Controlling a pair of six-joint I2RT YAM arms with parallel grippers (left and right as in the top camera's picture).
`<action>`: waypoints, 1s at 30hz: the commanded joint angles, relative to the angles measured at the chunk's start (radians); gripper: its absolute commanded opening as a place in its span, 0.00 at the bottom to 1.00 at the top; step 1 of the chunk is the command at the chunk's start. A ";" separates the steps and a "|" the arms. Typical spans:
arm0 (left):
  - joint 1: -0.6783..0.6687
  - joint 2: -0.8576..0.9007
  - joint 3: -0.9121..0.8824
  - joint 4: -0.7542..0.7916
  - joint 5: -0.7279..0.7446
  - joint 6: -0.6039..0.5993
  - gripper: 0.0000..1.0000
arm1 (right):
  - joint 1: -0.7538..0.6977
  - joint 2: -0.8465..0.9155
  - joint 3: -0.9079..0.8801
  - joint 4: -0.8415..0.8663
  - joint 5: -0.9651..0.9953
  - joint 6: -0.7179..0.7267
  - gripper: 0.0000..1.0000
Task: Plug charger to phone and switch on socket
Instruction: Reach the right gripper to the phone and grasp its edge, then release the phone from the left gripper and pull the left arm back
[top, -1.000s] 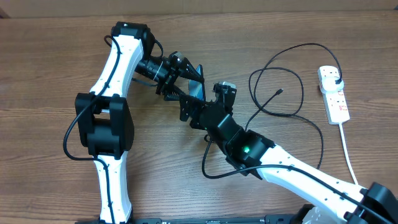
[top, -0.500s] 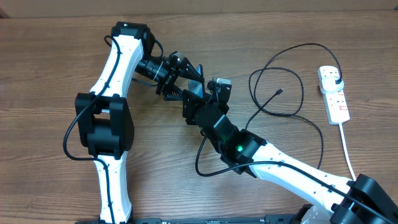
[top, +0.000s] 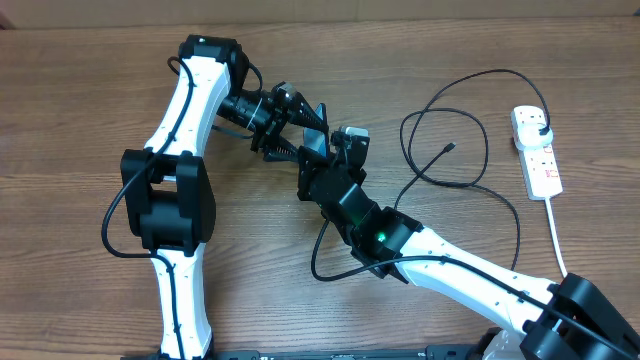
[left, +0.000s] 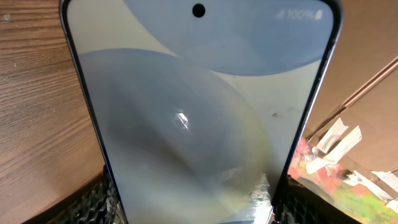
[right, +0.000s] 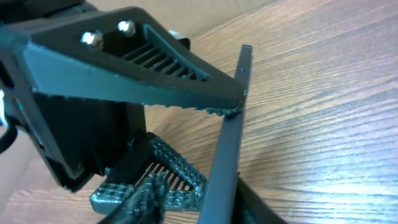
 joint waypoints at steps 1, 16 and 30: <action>-0.005 -0.001 0.029 0.000 0.056 -0.003 0.62 | 0.003 0.004 0.010 0.008 0.010 -0.006 0.27; 0.001 -0.001 0.029 0.012 0.052 -0.002 0.87 | 0.003 0.002 0.010 0.008 0.010 -0.006 0.14; 0.141 -0.018 0.074 -0.031 -0.015 0.074 1.00 | -0.099 -0.208 0.010 -0.195 -0.068 0.028 0.04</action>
